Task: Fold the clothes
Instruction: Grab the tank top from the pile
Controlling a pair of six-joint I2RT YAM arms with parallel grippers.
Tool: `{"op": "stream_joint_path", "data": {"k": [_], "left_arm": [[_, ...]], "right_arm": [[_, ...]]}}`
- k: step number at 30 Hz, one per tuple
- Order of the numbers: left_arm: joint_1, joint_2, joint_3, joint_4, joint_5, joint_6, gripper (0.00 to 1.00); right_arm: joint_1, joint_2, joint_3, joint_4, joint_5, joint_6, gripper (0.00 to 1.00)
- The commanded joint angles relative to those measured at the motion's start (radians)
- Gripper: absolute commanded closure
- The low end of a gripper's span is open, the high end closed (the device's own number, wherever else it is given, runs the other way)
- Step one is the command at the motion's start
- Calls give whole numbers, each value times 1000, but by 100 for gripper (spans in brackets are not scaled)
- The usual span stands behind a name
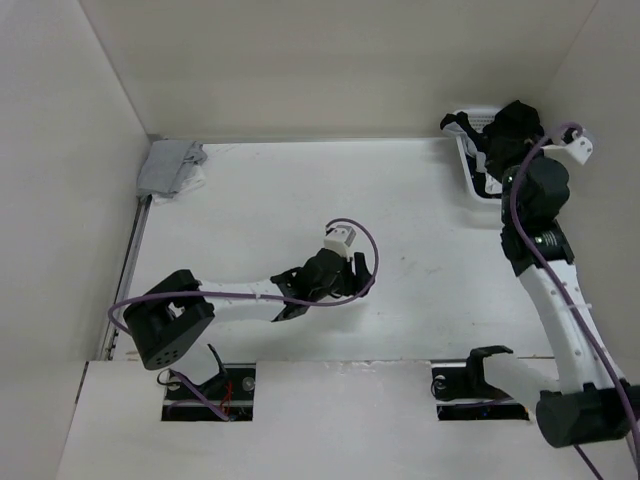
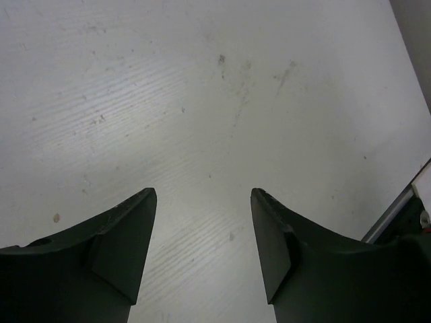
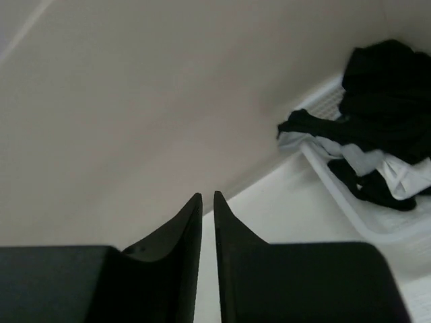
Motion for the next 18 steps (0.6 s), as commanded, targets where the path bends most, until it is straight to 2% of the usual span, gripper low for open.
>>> {"op": "stream_joint_path", "data": {"k": [1,3,6,13,15,18], "left_arm": [[-4,-19,-26,84,49,15,43],[-4,-19,-33,100,48,28,43],[3,-23,-54,126,45,37,43],[31,-43,-111,222,48,37,43],[51,-49,-122,228,52,32,43],[69,-48,-137,256,52,34,43]], "right_arm": [[-80,130,14,-71,20,7,94],[-138,199,40,-65,25,3,98],[-224,319,85,-43,25,-7,95],[-351,616,220,1,27,-22,56],[-378,716,293,-18,8,-17,48],[-398,849,420,-54,-48,-27,45]]}}
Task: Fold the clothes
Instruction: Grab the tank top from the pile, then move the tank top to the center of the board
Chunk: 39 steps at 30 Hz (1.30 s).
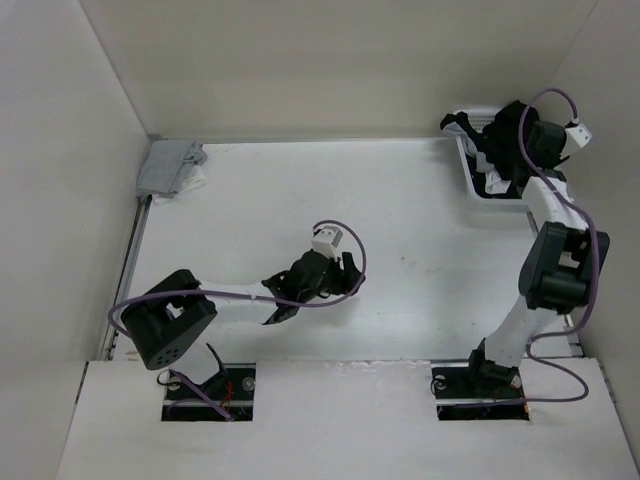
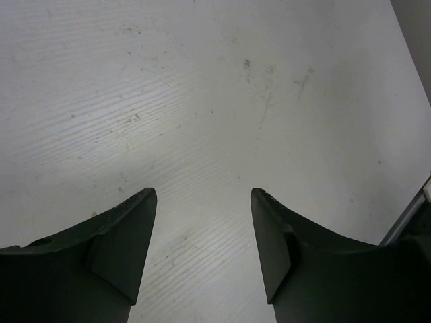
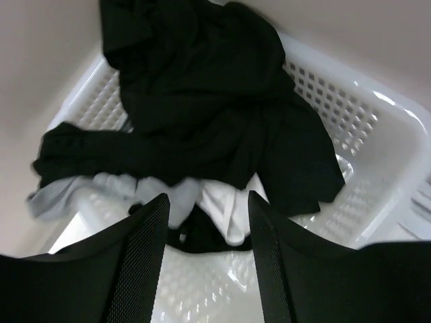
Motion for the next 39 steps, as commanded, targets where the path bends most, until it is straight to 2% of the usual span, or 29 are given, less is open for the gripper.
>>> {"op": "stream_joint_path", "data": {"k": [1,7,12,15,16,17,18,20,22,26,28,31,34,35,36,37,39], "left_arm": [[25,-36,-21,112,11,11,43],[31,-15,-13,123,25,19,43],[43,-6,-9,128,25,25,43],[51,-1,-7,129,30,22,43],[53,-1,-7,129,33,21,43],[56,2,-7,134,39,18,43],[56,4,-7,137,42,16,43],[56,8,-6,140,50,16,43],[57,11,-3,140,50,19,43],[63,5,-6,140,50,17,43],[65,7,-6,143,50,17,43],[67,1,-10,145,48,16,44],[86,-30,-38,167,39,11,44],[94,-39,-44,174,36,5,44],[111,-59,-58,177,34,-7,44],[117,-67,-61,177,34,-12,44],[158,-122,-85,168,25,-42,45]], "right_arm": [[-27,151,187,-20,-60,-12,43],[-65,328,362,-40,-95,46,37],[-93,434,468,-27,-157,106,39],[-97,479,517,-37,-186,134,61],[-97,480,519,-34,-192,137,65],[-97,482,523,-16,-221,146,82],[-97,479,523,5,-236,149,88],[-94,462,523,53,-261,150,98],[-93,428,513,90,-269,152,100],[-75,270,381,202,-260,121,100],[-44,44,166,347,-255,120,100],[8,-195,-43,465,-243,129,100],[158,-559,-272,526,-208,124,100],[172,-581,-282,524,-207,123,100],[291,-744,-324,509,-203,83,100],[312,-767,-328,503,-201,74,100],[489,-906,-308,461,-192,-7,100]]}}
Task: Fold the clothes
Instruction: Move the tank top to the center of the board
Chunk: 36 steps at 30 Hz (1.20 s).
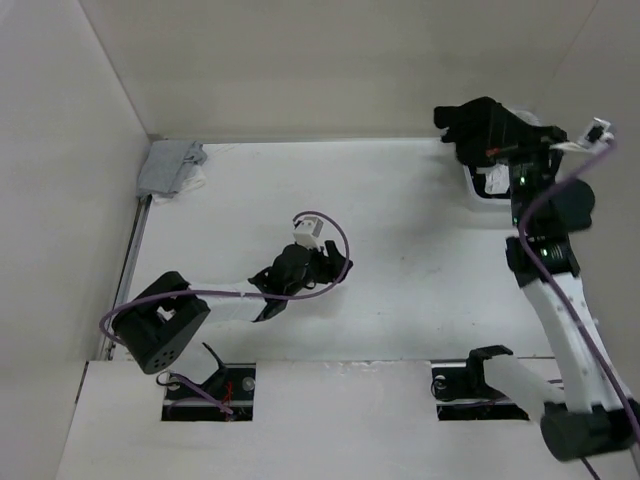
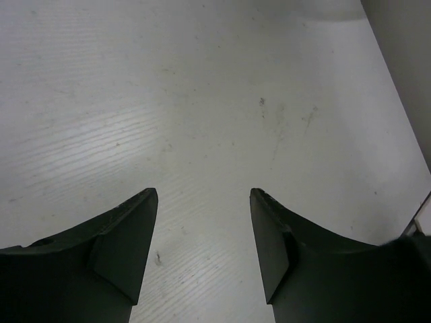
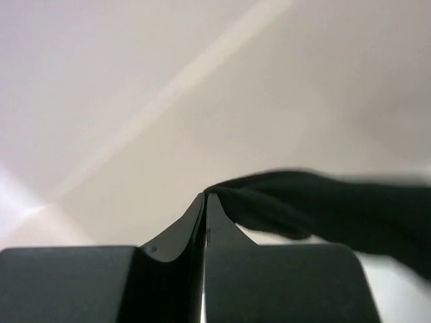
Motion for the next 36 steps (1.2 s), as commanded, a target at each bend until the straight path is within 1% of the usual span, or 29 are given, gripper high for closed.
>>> {"op": "stream_joint_path", "data": {"k": [1,2,3,4,7,9,10,11,12,13,14,15,16,17,18,20,22,23,24,26,27,28,30,31,32,34,35,36], "left_arm": [[70,-130,-49,57,-16,-49,45],[113,-187,-73,45,-32,-71,45],[151,-241,-95,24,-45,-97,45],[170,-264,-102,14,-50,-107,45],[285,-390,-150,-56,-55,-153,45],[352,-459,-178,-99,-49,-180,45],[403,-509,-199,-134,-43,-186,45],[415,-520,-204,-142,-41,-187,45],[450,-555,-220,-173,-35,-198,45],[460,-563,-224,-182,-33,-201,45],[492,-589,-239,-209,-18,-204,45],[501,-595,-245,-216,-12,-204,45],[524,-602,-256,-225,-3,-204,45],[532,-602,-259,-227,-1,-204,45],[536,-589,-262,-227,2,-201,45],[533,-571,-262,-223,4,-195,45],[512,-531,-256,-219,4,-186,45],[498,-516,-254,-216,2,-183,46],[475,-502,-251,-216,-4,-178,47],[451,-500,-248,-217,-7,-167,48],[423,-506,-247,-219,-13,-155,49],[371,-520,-242,-225,-29,-129,51],[299,-517,-227,-227,-52,-92,53],[250,-502,-216,-227,-71,-72,54],[203,-478,-204,-227,-96,-57,55],[85,-398,-172,-234,-156,-31,60],[34,-358,-159,-237,-171,-22,63],[15,-344,-155,-237,-174,-17,65]], "right_arm": [[257,-212,20,49,32,-139,100],[394,-256,70,8,51,-199,100],[502,-270,107,-21,64,-242,100],[562,-272,127,-37,80,-268,100],[735,-257,158,-63,136,-330,100],[791,-225,138,-58,152,-332,99],[791,-183,97,-48,149,-298,99],[788,-165,74,-40,146,-276,99],[779,-136,37,-25,144,-240,99],[756,-91,-13,0,135,-185,98],[732,-26,-78,34,114,-111,98],[719,11,-107,57,98,-77,98],[674,138,-164,130,60,10,98],[664,170,-169,144,51,24,98],[629,285,-164,181,23,67,98],[583,418,-106,190,14,96,98],[537,570,19,149,6,127,98],[515,639,106,90,14,141,98],[497,705,207,3,23,155,93],[489,754,303,-84,23,155,83],[487,763,348,-131,19,147,69],[490,709,301,-114,28,103,55],[491,638,212,-71,37,74,49],[491,589,142,-48,43,57,48],[491,557,97,-38,49,49,48],[491,416,-101,-32,77,41,73],[491,347,-200,-46,72,47,90],[494,316,-247,-58,69,44,94]]}}
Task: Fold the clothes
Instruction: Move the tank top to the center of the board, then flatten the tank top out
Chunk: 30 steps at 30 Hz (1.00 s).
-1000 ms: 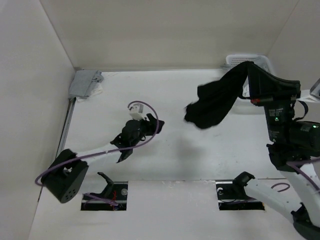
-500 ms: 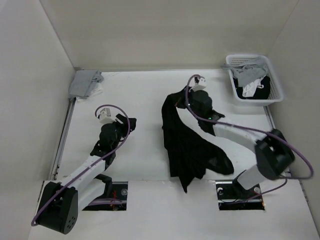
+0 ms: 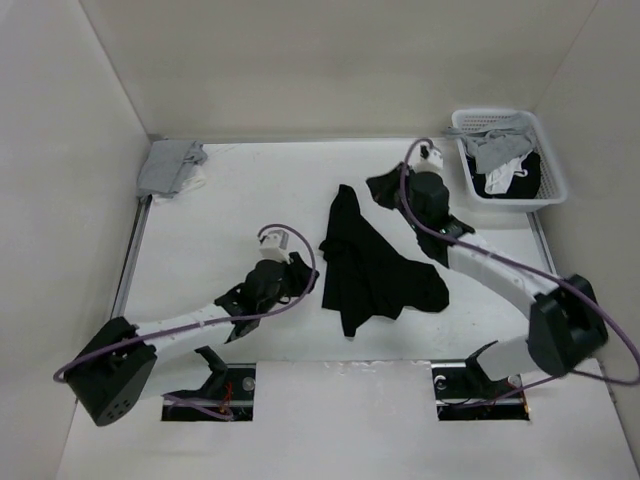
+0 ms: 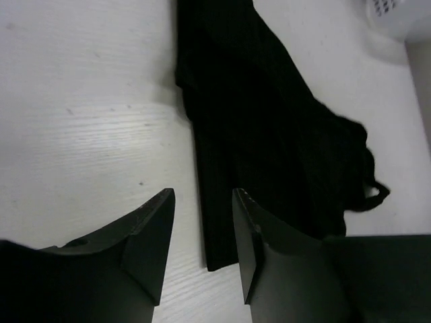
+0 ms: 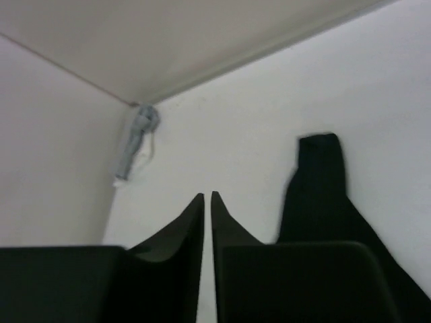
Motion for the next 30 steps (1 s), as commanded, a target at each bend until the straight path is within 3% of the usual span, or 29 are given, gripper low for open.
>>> {"op": "stream_joint_path", "data": {"k": [1,4,9,13,14,18,22,23,27,30], "left_arm": [[-155,121,75,12,-80,85,69],[-255,187,116,-29,-76,94,72],[-425,207,153,-103,-124,101,69],[-513,227,185,-153,-207,104,65],[-549,247,216,-175,-256,117,63],[-605,334,294,-204,-322,177,57],[-619,460,353,-227,-346,193,55],[-619,482,365,-236,-346,196,56],[-623,531,397,-270,-376,214,84],[-604,507,394,-299,-410,216,94]], "right_arm": [[21,-212,-300,-48,28,-26,97],[93,-360,-472,-180,65,-17,96],[229,-606,-637,-369,174,104,82],[298,-660,-683,-420,157,172,74],[312,-675,-706,-431,191,201,69],[297,-767,-744,-529,335,292,56],[257,-820,-746,-587,384,299,51],[247,-824,-744,-601,384,301,50],[234,-818,-746,-615,387,316,46],[239,-763,-726,-607,367,304,49]]}}
